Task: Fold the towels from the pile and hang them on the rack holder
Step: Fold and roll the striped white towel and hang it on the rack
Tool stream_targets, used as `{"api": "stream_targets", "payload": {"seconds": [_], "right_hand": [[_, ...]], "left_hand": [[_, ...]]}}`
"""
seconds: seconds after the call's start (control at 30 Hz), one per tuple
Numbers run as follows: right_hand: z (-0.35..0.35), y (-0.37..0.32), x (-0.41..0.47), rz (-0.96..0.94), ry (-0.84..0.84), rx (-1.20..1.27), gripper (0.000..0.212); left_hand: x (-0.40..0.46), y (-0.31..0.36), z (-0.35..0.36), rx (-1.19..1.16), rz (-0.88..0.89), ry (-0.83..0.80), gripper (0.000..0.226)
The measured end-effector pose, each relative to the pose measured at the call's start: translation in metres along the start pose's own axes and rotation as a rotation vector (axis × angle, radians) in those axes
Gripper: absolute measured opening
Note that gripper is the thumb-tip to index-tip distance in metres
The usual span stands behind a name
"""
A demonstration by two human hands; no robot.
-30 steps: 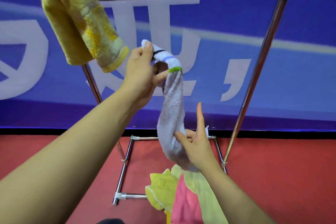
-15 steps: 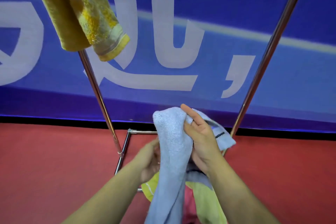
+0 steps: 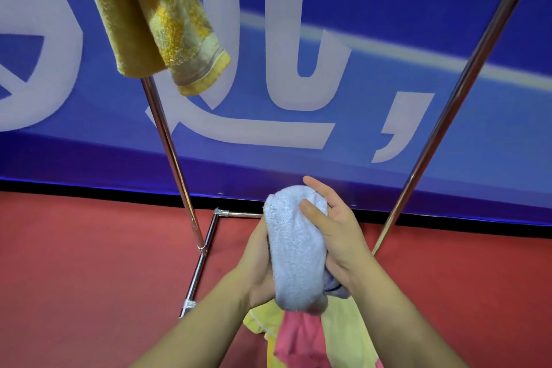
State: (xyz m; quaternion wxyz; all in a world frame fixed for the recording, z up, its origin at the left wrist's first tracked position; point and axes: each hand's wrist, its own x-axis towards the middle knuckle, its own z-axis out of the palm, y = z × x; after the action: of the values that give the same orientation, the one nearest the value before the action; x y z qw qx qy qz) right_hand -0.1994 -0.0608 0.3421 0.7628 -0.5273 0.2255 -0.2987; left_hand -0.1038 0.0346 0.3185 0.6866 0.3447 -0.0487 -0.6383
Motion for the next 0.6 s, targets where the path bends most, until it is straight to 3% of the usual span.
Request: {"api": "stream_targets", "payload": {"seconds": [0.13, 0.23, 0.3, 0.43, 0.6], "right_hand": [[-0.004, -0.001, 0.001, 0.008, -0.014, -0.071, 0.032], [-0.010, -0.003, 0.004, -0.003, 0.011, -0.170, 0.029], [-0.017, -0.004, 0.007, -0.009, 0.055, -0.238, 0.027], [-0.027, -0.005, 0.008, -0.071, 0.141, -0.348, 0.024], [-0.035, -0.002, 0.007, -0.111, 0.204, -0.453, 0.025]], "left_hand": [[-0.003, 0.000, 0.003, 0.147, 0.019, 0.058, 0.039], [0.004, 0.001, -0.007, 0.359, 0.160, 0.214, 0.016], [0.002, 0.006, -0.007, 0.393, 0.268, 0.214, 0.031], [-0.001, 0.018, -0.021, 0.590, 0.316, 0.301, 0.068], [0.000, 0.027, -0.034, 0.854, 0.477, 0.353, 0.046]]}}
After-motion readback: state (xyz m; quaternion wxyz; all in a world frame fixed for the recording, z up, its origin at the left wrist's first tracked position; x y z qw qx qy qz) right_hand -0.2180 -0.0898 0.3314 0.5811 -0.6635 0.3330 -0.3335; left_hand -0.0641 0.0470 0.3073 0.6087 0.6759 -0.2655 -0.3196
